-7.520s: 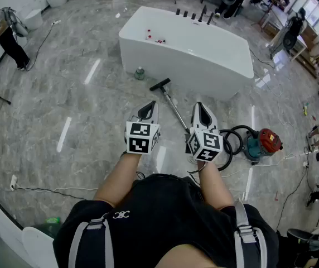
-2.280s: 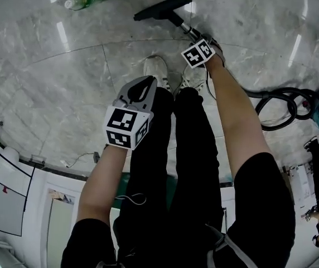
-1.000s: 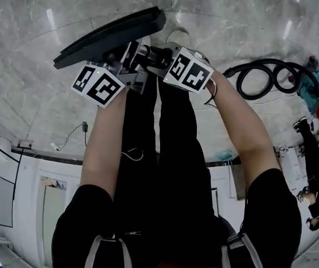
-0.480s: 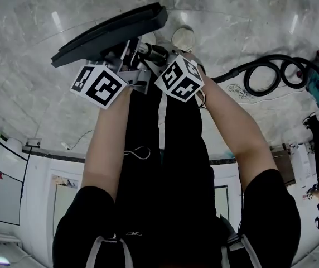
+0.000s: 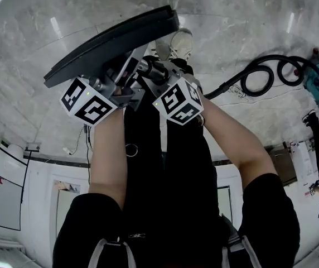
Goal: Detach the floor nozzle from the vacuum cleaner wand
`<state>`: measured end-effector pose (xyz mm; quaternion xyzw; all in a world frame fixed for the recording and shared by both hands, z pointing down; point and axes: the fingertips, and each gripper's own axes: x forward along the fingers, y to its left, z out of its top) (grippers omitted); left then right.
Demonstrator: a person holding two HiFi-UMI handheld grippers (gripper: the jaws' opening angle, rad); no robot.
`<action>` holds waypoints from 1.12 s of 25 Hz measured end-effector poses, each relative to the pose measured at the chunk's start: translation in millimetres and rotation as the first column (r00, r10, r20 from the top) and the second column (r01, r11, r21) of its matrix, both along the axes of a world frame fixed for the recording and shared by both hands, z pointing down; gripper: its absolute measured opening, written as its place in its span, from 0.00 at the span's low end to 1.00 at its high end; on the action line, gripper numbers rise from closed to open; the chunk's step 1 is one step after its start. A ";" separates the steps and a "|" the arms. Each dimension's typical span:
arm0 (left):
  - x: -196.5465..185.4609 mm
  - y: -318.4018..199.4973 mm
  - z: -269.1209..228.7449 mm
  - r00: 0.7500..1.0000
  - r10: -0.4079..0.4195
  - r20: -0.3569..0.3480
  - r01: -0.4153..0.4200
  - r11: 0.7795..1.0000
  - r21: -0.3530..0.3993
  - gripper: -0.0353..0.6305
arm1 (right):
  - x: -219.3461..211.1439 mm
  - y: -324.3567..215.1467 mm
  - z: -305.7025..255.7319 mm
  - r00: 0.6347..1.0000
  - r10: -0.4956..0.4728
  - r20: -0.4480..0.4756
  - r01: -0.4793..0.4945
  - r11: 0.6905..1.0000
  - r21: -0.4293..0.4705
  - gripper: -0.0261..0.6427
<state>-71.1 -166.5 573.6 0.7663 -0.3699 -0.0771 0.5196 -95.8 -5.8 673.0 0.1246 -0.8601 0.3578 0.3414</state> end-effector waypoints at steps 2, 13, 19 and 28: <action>-4.1 -7.1 1.1 0.998 -0.026 0.057 0.027 0.999 -0.017 0.17 | 1.5 -11.6 4.7 0.992 0.086 -0.096 -0.078 0.993 0.085 0.12; -19.5 11.6 -30.7 0.997 0.059 -0.056 -0.060 0.998 -0.020 0.18 | -17.6 47.5 -70.8 0.910 -0.165 0.381 0.311 0.879 -0.362 0.12; -22.6 -9.7 -28.6 0.997 -0.010 0.082 0.012 1.000 -0.022 0.18 | -0.4 -15.6 -18.3 0.982 0.076 -0.175 -0.052 0.989 0.137 0.12; -11.1 9.2 -41.2 0.993 -0.002 -0.119 0.001 1.000 -0.011 0.18 | 8.1 67.1 -99.3 0.775 -0.188 0.603 0.526 0.721 -0.451 0.12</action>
